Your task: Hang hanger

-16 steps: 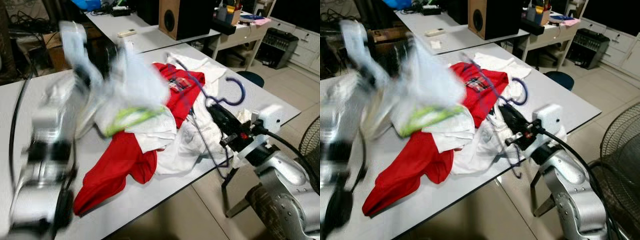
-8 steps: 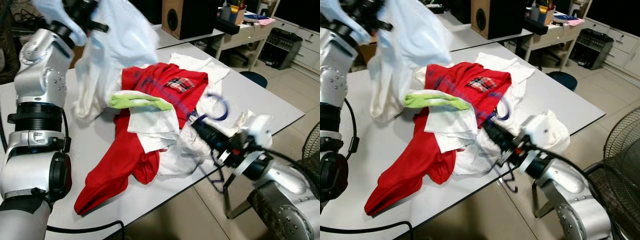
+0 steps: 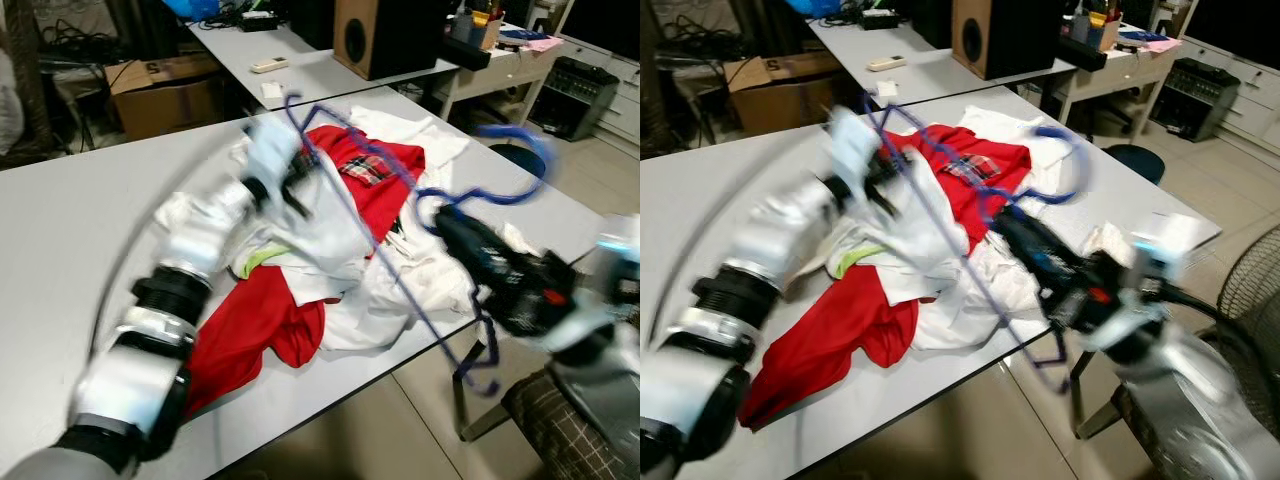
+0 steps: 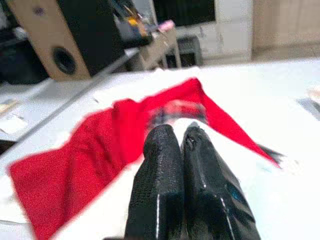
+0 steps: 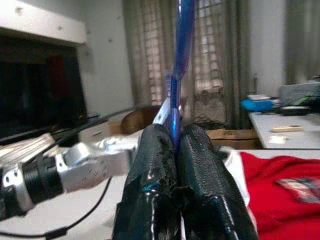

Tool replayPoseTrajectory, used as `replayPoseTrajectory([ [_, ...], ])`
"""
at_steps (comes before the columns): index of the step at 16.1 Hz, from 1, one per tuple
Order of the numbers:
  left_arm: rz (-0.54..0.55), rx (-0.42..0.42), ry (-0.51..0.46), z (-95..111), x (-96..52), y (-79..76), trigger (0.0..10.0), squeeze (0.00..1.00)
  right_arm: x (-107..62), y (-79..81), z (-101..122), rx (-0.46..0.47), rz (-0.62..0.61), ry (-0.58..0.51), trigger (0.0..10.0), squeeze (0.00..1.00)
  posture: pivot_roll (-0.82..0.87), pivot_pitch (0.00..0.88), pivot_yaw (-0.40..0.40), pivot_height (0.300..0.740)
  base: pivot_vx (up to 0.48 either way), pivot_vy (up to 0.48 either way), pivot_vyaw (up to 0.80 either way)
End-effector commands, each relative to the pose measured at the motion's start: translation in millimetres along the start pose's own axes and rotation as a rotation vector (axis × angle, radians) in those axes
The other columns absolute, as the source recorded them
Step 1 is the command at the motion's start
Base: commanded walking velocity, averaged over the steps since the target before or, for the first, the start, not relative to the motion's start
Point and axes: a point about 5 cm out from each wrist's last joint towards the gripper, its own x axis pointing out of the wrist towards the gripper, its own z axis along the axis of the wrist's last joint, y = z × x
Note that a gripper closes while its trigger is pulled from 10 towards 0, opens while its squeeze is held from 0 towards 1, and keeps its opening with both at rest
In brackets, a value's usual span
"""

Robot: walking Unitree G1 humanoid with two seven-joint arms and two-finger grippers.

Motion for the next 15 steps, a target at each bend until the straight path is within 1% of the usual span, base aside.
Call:
replayPoseTrajectory([
  [1, -0.037, 0.023, 0.031, -9, 1.1, -8.7, 5.7, 0.00, -3.2, 0.0, 6, -0.024, -0.015, -0.004, 10.0, 0.00, -0.06, 0.000, 0.046, 0.740, 0.000, 0.000, 0.00],
  [2, -0.125, -0.041, -0.006, -9, 3.2, -25.2, 10.0, 0.00, -5.6, -3.9, 7, -0.034, -0.062, 0.006, 10.0, 0.00, -0.06, 0.000, 0.049, 0.740, 0.000, 0.000, 0.00],
  [3, -0.168, -0.095, -0.057, -4, 4.4, -33.1, 10.0, 1.00, -5.4, -6.7, 8, -0.032, -0.091, 0.011, 10.0, 0.00, -0.06, 0.000, 0.048, 0.740, 0.000, 0.000, 0.00],
  [4, -0.190, -0.106, -0.089, 1, 4.4, -35.4, 10.0, 1.00, -2.8, -8.8, 7, -0.031, -0.107, 0.013, 10.0, 0.00, -0.06, 0.000, 0.044, 0.740, 0.000, 0.000, 0.00],
  [5, -0.180, -0.107, -0.114, 4, 1.6, -28.2, 10.0, 1.00, 2.7, -15.4, 6, -0.038, -0.158, -0.001, 10.0, 0.00, -0.06, 0.000, 0.038, 0.740, 0.000, 0.000, 0.00],
  [6, -0.175, -0.099, -0.116, 4, 0.6, -26.1, 10.0, 1.00, 3.3, -17.6, 6, -0.042, -0.175, 0.000, 10.0, 0.00, -0.06, 0.000, 0.038, 0.740, 0.000, 0.000, 0.00],
  [7, -0.168, -0.099, -0.104, 1, -3.9, -21.2, 10.0, 1.00, 2.9, -26.8, 6, -0.068, -0.245, 0.001, 10.0, 0.00, -0.05, 0.000, 0.030, 0.740, 0.000, 0.000, 0.00],
  [8, -0.174, -0.102, -0.099, -3, -11.1, -17.8, 10.0, 1.00, 0.2, -40.2, 7, -0.126, -0.349, 0.010, 10.0, 0.00, -0.05, 0.000, 0.028, 0.740, 0.000, 0.000, 0.00],
  [9, -0.204, -0.092, -0.105, -4, -19.9, -18.3, 10.0, 1.00, -4.7, -56.5, 11, -0.167, -0.485, -0.009, 10.0, 0.00, -0.04, 0.000, 0.023, 0.740, 0.000, 0.000, 0.00],
  [10, -0.258, -0.084, -0.132, -2, -27.1, -22.3, 10.0, 1.00, -7.7, -65.5, 13, -0.172, -0.564, -0.027, 10.0, 0.00, -0.04, 0.000, 0.022, 0.740, 0.000, 0.000, 0.00],
  [11, -0.304, -0.081, -0.176, 3, -33.7, -26.2, 10.0, 1.00, -8.8, -69.4, 13, -0.166, -0.602, -0.028, 10.0, 0.00, -0.04, 0.000, 0.021, 0.740, 0.000, 0.000, 0.00],
  [12, -0.300, -0.110, -0.237, 10, -40.4, -24.2, 10.0, 0.79, -7.3, -68.6, 10, -0.163, -0.593, -0.009, 10.0, 0.00, -0.04, 0.000, 0.023, 0.740, 0.000, 0.000, 0.00],
  [13, -0.262, -0.161, -0.282, 17, -51.2, -15.0, 10.0, 0.52, -3.2, -62.2, 3, -0.173, -0.539, 0.038, 10.0, 0.00, -0.04, 0.000, 0.023, 0.740, 0.000, 0.000, 0.00],
  [14, -0.201, -0.158, -0.272, 18, -61.0, -2.1, 10.0, 0.00, 0.4, -56.4, -1, -0.172, -0.487, 0.064, 10.0, 0.00, -0.04, 0.000, 0.023, 0.740, 0.000, 0.000, 0.00],
  [15, -0.163, -0.154, -0.251, 17, -67.4, 6.2, 10.0, 0.00, 2.6, -52.9, -4, -0.167, -0.455, 0.076, 10.0, 0.00, -0.03, 0.000, 0.020, 0.740, 0.000, 0.000, 0.00],
])
